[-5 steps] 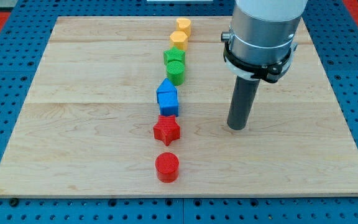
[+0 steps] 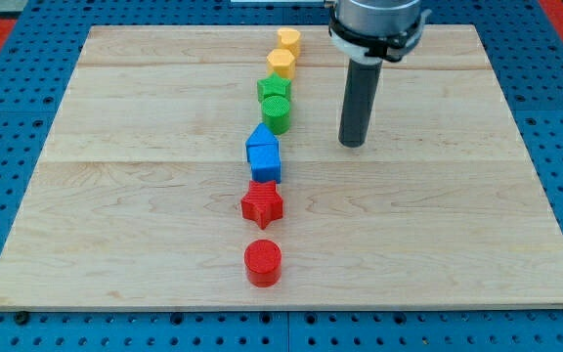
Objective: Separate the green star from green circle
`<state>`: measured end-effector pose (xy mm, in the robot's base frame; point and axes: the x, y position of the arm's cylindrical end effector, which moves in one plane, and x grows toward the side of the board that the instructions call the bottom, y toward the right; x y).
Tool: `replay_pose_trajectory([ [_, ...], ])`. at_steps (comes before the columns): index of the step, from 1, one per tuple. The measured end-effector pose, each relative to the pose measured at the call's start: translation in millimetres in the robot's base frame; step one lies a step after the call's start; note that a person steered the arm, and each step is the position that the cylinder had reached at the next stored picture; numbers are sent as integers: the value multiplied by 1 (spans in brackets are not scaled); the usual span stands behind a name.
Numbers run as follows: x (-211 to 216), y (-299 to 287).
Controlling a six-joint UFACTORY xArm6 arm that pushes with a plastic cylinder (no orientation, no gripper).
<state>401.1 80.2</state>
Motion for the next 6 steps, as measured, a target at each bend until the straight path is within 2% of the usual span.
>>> replay_pose_trajectory([
  [1,-36,-24],
  [3,-46,-117],
  [4,-56,-129],
  [6,-55,-94],
])
